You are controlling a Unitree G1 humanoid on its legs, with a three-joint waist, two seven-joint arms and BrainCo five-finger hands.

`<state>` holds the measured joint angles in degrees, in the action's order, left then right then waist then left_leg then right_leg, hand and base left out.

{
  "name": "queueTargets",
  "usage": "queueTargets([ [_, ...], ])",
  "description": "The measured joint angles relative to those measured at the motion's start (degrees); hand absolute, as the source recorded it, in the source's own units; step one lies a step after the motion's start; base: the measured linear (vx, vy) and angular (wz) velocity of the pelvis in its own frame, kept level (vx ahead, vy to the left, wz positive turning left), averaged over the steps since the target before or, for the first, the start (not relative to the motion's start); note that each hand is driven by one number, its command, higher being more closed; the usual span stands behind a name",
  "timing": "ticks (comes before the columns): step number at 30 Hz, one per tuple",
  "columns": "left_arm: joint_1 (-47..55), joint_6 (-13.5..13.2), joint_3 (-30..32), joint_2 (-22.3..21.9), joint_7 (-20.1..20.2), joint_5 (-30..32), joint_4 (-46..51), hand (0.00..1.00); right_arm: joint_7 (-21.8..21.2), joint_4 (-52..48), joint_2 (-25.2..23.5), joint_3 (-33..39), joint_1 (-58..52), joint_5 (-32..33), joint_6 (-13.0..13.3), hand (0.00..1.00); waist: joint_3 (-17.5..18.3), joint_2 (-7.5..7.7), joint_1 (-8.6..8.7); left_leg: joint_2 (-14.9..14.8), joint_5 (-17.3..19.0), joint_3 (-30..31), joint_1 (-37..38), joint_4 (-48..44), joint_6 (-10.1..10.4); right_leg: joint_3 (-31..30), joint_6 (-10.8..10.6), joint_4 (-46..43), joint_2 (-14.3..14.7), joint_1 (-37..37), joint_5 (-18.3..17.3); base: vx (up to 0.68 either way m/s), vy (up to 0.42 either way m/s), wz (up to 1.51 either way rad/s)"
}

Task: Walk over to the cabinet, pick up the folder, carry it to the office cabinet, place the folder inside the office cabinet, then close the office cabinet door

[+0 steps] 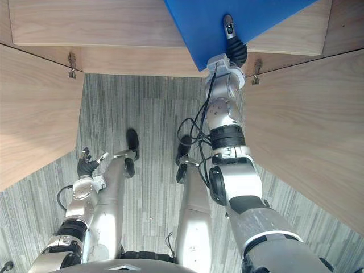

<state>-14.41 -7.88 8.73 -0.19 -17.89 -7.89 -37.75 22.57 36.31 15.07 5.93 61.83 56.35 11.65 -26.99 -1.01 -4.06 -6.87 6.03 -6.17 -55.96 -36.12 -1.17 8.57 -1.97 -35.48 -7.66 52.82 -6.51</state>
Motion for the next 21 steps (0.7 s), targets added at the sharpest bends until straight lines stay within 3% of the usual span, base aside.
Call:
queueTargets([
  [2,-0.4,0.0,0.0,-0.2,-0.7,0.0,-1.3,0.00,0.8,1.8,0.0,0.0,0.7,0.0,-0.6,1.00,0.6,0.03,0.03,0.1,-0.5,0.0,0.1,0.7,0.1,0.2,0.1,0.4,0.0,-0.1,0.3,-0.02,-0.010,0.10],
  [3,-0.7,0.1,0.0,-0.2,-0.9,-0.1,-1.8,0.00,1.3,2.8,-0.1,0.0,1.4,0.0,-0.7,0.00,0.7,-0.04,0.04,0.2,-0.8,0.0,0.2,1.2,0.1,0.2,0.2,0.6,-0.1,-0.1,0.5,-0.02,-0.013,0.05],
  [21,-2.5,0.7,0.0,-1.0,-2.9,-0.9,-4.0,0.00,3.3,3.7,-1.3,1.3,3.7,-0.5,-1.2,0.00,0.9,-0.21,0.51,0.4,-3.7,0.0,1.1,4.7,0.3,1.0,0.9,2.3,0.0,-0.4,2.0,0.00,-0.009,0.02],
])
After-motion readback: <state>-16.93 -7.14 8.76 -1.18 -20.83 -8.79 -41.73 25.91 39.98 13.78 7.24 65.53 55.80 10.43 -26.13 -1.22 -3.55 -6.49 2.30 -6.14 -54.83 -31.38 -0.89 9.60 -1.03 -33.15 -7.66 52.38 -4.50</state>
